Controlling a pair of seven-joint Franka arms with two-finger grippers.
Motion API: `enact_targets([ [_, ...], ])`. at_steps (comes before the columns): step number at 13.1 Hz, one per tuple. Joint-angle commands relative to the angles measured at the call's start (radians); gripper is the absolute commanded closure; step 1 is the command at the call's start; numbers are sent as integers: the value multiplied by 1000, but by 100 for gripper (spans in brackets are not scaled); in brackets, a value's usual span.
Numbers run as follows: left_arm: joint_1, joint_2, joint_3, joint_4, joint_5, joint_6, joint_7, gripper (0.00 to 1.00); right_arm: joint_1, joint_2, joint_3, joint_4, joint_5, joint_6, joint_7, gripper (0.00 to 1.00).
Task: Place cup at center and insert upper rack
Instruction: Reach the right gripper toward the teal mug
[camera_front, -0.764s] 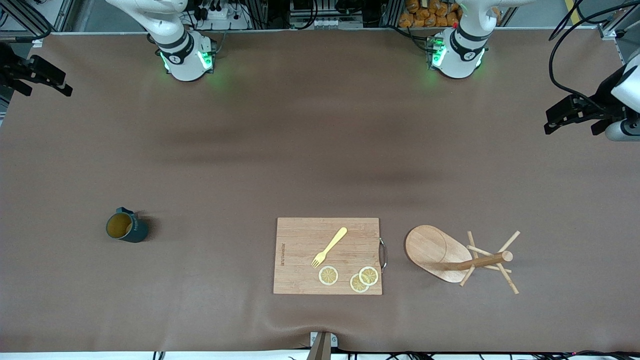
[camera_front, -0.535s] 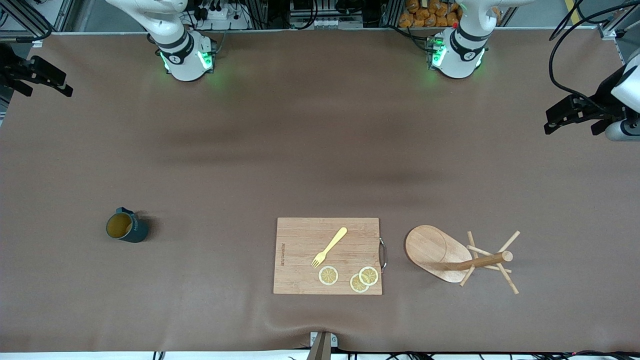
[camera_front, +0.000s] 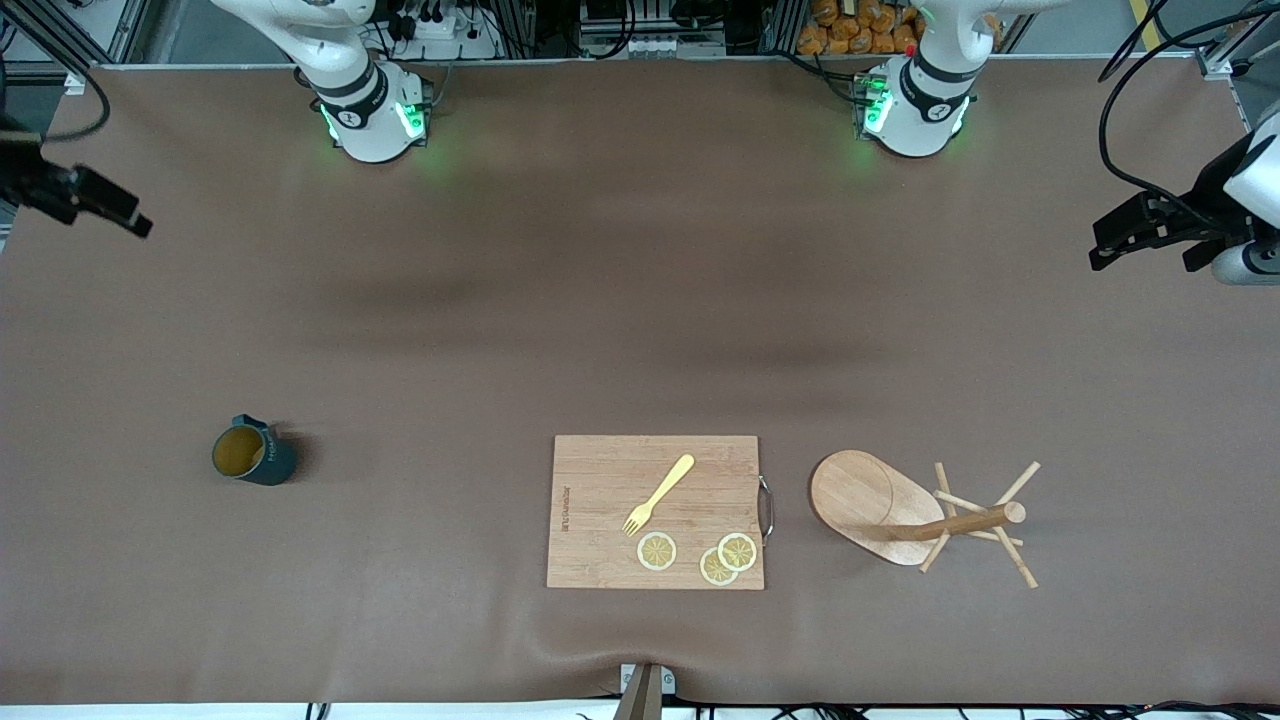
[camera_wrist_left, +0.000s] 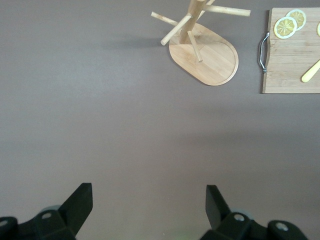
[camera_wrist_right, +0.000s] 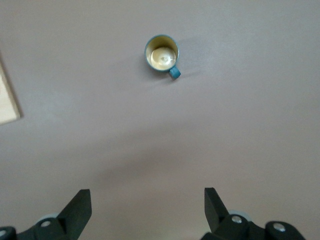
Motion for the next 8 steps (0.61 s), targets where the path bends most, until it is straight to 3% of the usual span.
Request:
enact_targets([
  [1, 5, 3, -4, 8, -20, -11, -8, 0, 10, 157, 0, 92, 43, 42, 169, 0],
  [8, 2, -4, -6, -3, -9, -10, -15, 0, 44, 558, -2, 259, 69, 326, 422, 0],
])
